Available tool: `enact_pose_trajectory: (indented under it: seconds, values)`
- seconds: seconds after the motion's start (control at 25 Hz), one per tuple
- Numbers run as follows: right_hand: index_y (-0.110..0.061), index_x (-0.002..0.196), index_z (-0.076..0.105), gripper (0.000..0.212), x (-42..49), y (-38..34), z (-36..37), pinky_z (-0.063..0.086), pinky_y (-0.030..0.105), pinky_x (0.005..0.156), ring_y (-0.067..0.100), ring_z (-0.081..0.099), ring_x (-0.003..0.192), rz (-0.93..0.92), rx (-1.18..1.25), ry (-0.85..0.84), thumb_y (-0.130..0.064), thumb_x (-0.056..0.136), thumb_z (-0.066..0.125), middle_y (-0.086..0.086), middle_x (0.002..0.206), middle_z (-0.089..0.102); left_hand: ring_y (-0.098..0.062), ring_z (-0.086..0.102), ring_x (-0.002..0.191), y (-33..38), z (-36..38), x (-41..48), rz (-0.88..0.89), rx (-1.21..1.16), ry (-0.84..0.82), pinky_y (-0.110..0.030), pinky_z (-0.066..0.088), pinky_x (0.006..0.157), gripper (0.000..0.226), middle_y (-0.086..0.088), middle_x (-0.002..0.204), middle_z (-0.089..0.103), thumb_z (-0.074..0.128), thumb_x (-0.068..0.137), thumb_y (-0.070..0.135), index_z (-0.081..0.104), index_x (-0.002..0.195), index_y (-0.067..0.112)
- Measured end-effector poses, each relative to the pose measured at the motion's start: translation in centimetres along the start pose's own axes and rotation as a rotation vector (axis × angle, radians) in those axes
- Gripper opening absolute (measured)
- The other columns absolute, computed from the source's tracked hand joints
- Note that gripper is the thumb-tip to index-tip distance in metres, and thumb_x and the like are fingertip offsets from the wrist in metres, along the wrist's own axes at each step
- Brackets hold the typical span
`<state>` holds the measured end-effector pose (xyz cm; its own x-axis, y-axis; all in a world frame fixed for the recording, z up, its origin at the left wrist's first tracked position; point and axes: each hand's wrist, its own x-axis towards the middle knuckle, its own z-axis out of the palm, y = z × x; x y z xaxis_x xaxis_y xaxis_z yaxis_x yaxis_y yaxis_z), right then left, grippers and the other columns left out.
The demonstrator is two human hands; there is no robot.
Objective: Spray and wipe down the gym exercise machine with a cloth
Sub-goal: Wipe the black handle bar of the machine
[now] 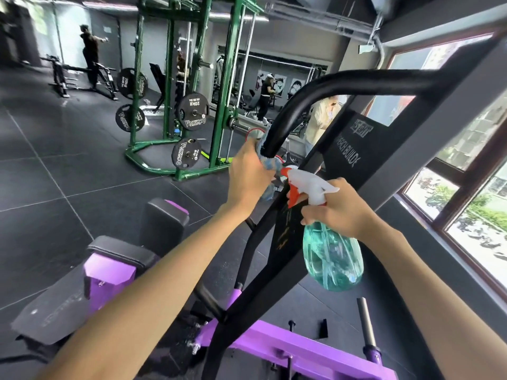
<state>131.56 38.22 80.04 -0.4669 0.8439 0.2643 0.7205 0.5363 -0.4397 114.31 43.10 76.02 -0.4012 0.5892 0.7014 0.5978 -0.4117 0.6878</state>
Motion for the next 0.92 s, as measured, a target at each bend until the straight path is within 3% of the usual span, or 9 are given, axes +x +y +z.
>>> enact_pose_trajectory:
  seconds: [0.04, 0.16, 0.24, 0.32, 0.44, 0.56, 0.68, 0.8, 0.92]
  values:
    - [-0.021, 0.061, 0.062, 0.003, 0.2, -0.3, 0.1, 0.031, 0.028, 0.05, 0.014, 0.038, 0.043, 0.002, -0.002, 0.019, -0.022, 0.061, 0.065, 0.01, 0.048, 0.05, -0.014, 0.049, 0.067, -0.3, 0.0, -0.5, 0.006, -0.016, 0.03, -0.016, 0.031, 0.054, 0.027, 0.004, 0.076, 0.054, 0.075, 0.077, 0.006, 0.058, 0.097, 0.002]
    - [-0.047, 0.059, 0.059, 0.028, 0.5, -1.2, 0.1, 0.037, 0.032, 0.054, 0.022, 0.045, 0.052, -0.062, -0.099, -0.008, -0.021, 0.067, 0.066, 0.013, 0.056, 0.055, -0.018, 0.053, 0.066, -4.4, 0.0, -3.7, -0.099, 0.018, 0.023, -0.028, 0.039, 0.058, 0.024, 0.002, 0.074, 0.057, 0.074, 0.077, 0.008, 0.056, 0.092, 0.005]
    - [-0.039, 0.065, 0.056, 0.02, 0.3, -1.2, 0.3, 0.046, 0.041, 0.064, 0.031, 0.053, 0.064, -0.075, -0.163, -0.009, -0.022, 0.068, 0.065, 0.015, 0.064, 0.061, -0.024, 0.059, 0.065, -8.3, -0.7, -6.3, -0.22, 0.062, -0.08, -0.035, 0.048, 0.058, 0.02, -0.001, 0.073, 0.061, 0.069, 0.077, 0.009, 0.054, 0.091, 0.009]
    - [-0.029, 0.061, 0.054, 0.018, 0.1, -0.8, 0.7, 0.046, 0.04, 0.068, 0.033, 0.055, 0.069, -0.062, -0.22, 0.0, -0.022, 0.071, 0.067, 0.014, 0.064, 0.06, -0.027, 0.064, 0.066, -11.9, -1.4, -9.1, -0.346, 0.066, -0.18, -0.042, 0.054, 0.062, 0.022, -0.001, 0.075, 0.065, 0.066, 0.071, 0.008, 0.054, 0.089, 0.014]
    - [-0.014, 0.061, 0.062, 0.025, 0.3, -0.9, 1.1, 0.04, 0.034, 0.061, 0.033, 0.053, 0.067, 0.013, -0.258, 0.016, -0.038, 0.065, 0.066, 0.007, 0.057, 0.053, -0.027, 0.065, 0.066, -15.4, -1.5, -11.7, -0.468, 0.038, -0.209, -0.043, 0.056, 0.062, 0.029, 0.001, 0.073, 0.066, 0.064, 0.067, -0.005, 0.055, 0.087, 0.015]
    - [-0.016, 0.041, 0.051, 0.036, -0.1, -1.2, 1.0, 0.026, 0.027, 0.051, 0.026, 0.041, 0.058, 0.091, -0.25, 0.05, -0.027, 0.069, 0.073, 0.0, 0.048, 0.041, -0.03, 0.067, 0.057, -17.9, -2.1, -13.2, -0.628, -0.076, -0.284, -0.048, 0.058, 0.056, 0.032, -0.008, 0.072, 0.072, 0.057, 0.072, -0.013, 0.057, 0.093, 0.011]
    - [-0.02, 0.042, 0.041, 0.043, -0.3, -1.7, 1.3, 0.026, 0.03, 0.054, 0.029, 0.044, 0.063, 0.082, -0.337, 0.047, -0.024, 0.071, 0.072, 0.001, 0.05, 0.042, -0.032, 0.067, 0.06, -19.8, -2.5, -15.1, -0.741, -0.059, -0.283, -0.044, 0.059, 0.058, 0.035, -0.011, 0.074, 0.07, 0.054, 0.075, -0.016, 0.057, 0.092, 0.014]
    - [-0.026, 0.045, 0.035, 0.047, -0.6, -2.4, 1.5, 0.026, 0.031, 0.054, 0.03, 0.043, 0.064, 0.064, -0.354, 0.051, -0.022, 0.074, 0.072, 0.001, 0.052, 0.039, -0.027, 0.061, 0.077, -20.3, -2.2, -16.4, -0.81, 0.024, -0.188, -0.035, 0.054, 0.076, 0.033, -0.011, 0.086, 0.065, 0.055, 0.076, -0.014, 0.058, 0.099, 0.009]
    - [-0.016, 0.046, 0.042, 0.04, -0.8, -1.7, 1.9, 0.032, 0.03, 0.055, 0.03, 0.046, 0.063, 0.118, -0.298, 0.087, -0.029, 0.068, 0.073, 0.003, 0.052, 0.044, -0.031, 0.06, 0.1, -21.6, -2.1, -16.8, -0.955, 0.052, -0.22, -0.036, 0.049, 0.094, 0.039, -0.02, 0.107, 0.063, 0.058, 0.079, -0.01, 0.056, 0.116, 0.003]
